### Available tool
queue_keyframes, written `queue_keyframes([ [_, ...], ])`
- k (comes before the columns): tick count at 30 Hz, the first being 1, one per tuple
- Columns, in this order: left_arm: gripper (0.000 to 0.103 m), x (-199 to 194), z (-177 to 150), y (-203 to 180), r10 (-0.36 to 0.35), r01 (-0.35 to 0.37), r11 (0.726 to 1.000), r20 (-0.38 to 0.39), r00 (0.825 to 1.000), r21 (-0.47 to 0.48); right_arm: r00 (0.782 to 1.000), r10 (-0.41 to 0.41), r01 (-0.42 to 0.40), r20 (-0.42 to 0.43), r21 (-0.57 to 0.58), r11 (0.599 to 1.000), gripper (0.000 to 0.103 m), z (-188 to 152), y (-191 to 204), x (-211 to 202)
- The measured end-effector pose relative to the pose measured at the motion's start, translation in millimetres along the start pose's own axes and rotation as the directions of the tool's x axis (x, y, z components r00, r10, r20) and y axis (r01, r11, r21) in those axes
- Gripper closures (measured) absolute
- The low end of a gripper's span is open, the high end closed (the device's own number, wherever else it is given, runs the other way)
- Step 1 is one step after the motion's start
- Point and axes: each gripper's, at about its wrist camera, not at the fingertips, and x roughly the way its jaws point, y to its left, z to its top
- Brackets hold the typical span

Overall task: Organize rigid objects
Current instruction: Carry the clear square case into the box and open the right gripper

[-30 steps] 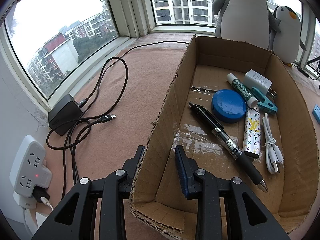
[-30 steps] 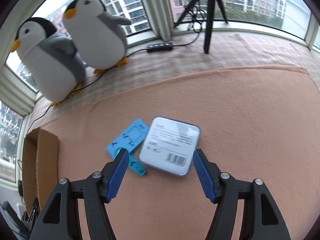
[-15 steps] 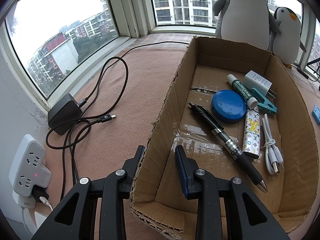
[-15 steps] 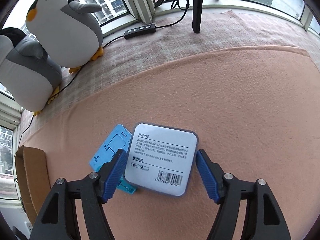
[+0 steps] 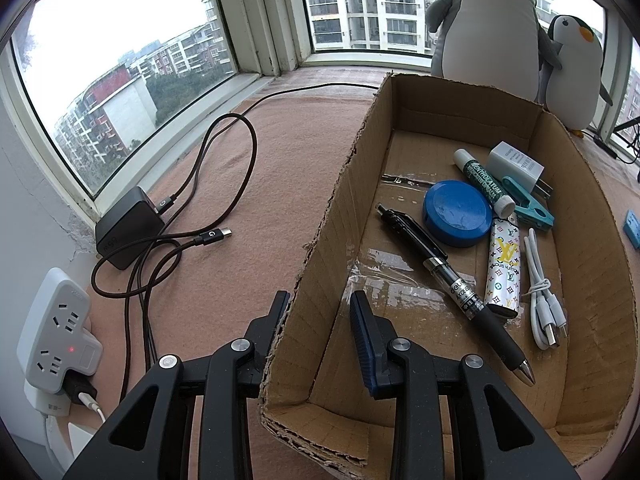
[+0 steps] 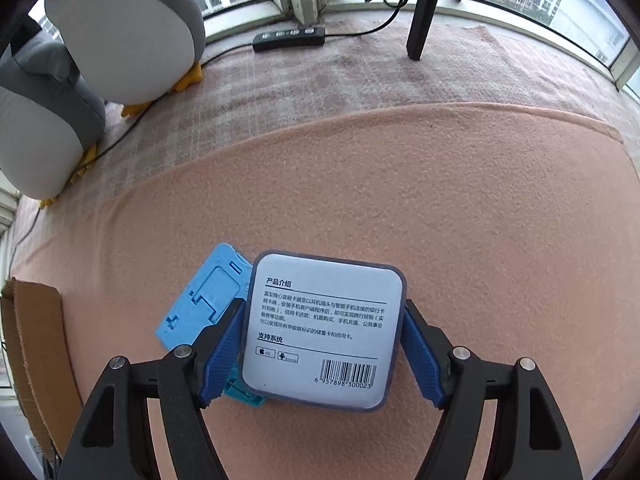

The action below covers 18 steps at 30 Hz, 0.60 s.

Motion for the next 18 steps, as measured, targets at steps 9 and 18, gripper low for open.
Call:
queue_keyframes([
  [9, 0.071, 0, 0, 0, 0.000, 0.000, 1.000, 0.000, 1.000, 0.000, 0.999, -0.031, 0.030, -0.022, -0.063, 0.998, 0.033, 0, 13, 5],
  [18, 0.071, 0, 0, 0, 0.000, 0.000, 1.000, 0.000, 1.000, 0.001, 0.996, 0.090, -0.090, -0.003, -0.017, 0.996, 0.035, -9, -11, -6],
])
